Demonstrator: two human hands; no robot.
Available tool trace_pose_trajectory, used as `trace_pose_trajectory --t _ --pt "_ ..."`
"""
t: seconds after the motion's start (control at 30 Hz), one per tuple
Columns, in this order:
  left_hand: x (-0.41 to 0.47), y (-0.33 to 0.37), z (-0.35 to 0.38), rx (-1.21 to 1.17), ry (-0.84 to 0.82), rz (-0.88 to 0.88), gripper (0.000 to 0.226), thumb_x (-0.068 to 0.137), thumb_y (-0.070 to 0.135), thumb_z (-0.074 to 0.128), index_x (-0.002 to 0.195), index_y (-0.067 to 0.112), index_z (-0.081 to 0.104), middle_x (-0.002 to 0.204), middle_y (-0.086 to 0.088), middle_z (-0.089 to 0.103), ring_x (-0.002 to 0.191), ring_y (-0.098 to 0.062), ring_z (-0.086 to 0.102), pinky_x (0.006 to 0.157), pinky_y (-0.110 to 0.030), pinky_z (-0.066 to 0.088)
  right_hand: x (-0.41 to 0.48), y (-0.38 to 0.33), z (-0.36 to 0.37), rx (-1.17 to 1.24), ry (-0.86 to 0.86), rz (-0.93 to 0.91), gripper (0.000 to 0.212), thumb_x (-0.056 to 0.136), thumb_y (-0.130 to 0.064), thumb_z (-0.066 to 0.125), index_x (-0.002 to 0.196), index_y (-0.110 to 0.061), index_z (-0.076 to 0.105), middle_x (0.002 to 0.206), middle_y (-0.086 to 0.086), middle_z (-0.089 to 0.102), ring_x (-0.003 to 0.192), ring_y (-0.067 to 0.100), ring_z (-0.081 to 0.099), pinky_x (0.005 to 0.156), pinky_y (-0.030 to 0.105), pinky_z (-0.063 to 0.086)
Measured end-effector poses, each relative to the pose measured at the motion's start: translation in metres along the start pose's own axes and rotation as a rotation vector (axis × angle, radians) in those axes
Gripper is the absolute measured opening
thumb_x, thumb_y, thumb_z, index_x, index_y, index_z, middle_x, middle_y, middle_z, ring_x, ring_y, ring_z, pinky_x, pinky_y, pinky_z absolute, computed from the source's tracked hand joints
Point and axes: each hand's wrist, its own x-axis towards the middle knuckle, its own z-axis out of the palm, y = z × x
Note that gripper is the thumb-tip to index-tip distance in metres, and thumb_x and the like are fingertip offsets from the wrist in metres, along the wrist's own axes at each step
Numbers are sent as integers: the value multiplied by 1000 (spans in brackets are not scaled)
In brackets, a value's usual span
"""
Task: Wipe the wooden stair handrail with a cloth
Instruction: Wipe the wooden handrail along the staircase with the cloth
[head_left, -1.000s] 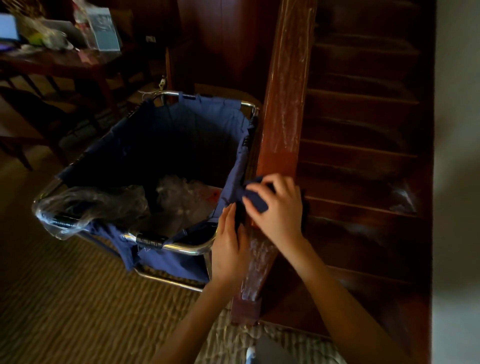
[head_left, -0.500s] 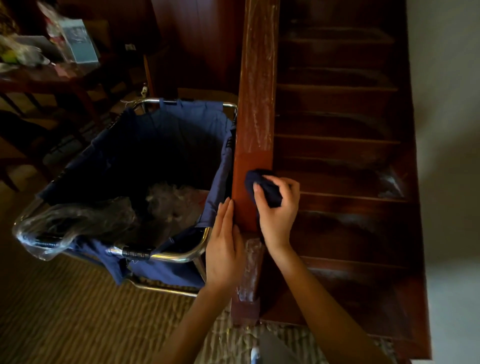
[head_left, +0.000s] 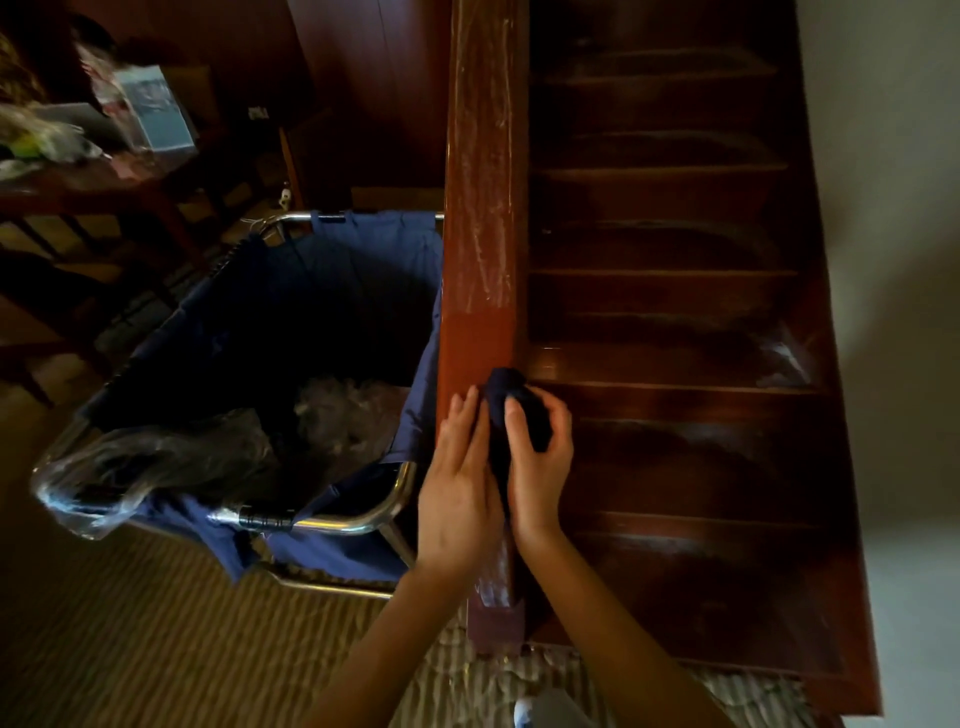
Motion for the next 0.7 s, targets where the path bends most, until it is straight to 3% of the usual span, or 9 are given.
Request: trace_pose_trajectory --t 0.1,0.23,0.3,0.4,0.5,0.6,0.7 --pt "-8 3 6 16 -13 31 51 100 14 42 149 7 32 159 -3 22 149 -13 11 107 -51 42 -25 13 -15 5 -17 -23 30 89 -40 68 113 -23 60 114 1 62 109 14 61 97 40 50" --pt "-17 -7 2 64 -29 51 53 96 5 42 148 4 32 158 -3 25 148 -13 16 105 -43 47 -11 4 -11 18 -105 -148 19 88 -38 67 105 -41 59 107 -3 60 105 15 60 91 25 47" --pt "-15 -6 1 104 -23 47 53 97 13 33 148 2 33 159 -3 24 148 -14 18 112 -38 39 22 -5 5 131 -50 -8 13 92 -28 67 104 -31 62 105 -4 64 103 11 62 91 28 49" --pt "-15 -2 2 135 -24 50 55 96 16 29 149 2 31 160 -3 23 149 -16 17 112 -38 39 58 2 16 320 37 297 11 97 -19 61 106 -14 63 107 5 67 104 22 64 93 42 52" --pt "-14 -4 3 127 11 47 55 93 11 29 147 3 35 159 -3 28 148 -16 21 108 -38 43 26 20 1 275 36 395 12 96 -23 61 107 -18 63 108 7 68 103 27 66 92 46 54" --pt "-13 -4 3 128 46 37 55 91 7 30 146 6 39 156 0 32 145 -19 31 108 -28 42 -2 18 -11 204 16 292 17 94 -25 64 107 -14 62 106 8 66 100 25 64 91 48 53" --pt "-13 0 3 135 51 30 52 95 11 30 146 5 38 155 -4 35 140 -26 39 103 -30 46 21 -10 3 147 -54 27 18 89 -28 67 103 -17 62 102 1 64 99 12 62 88 25 49"
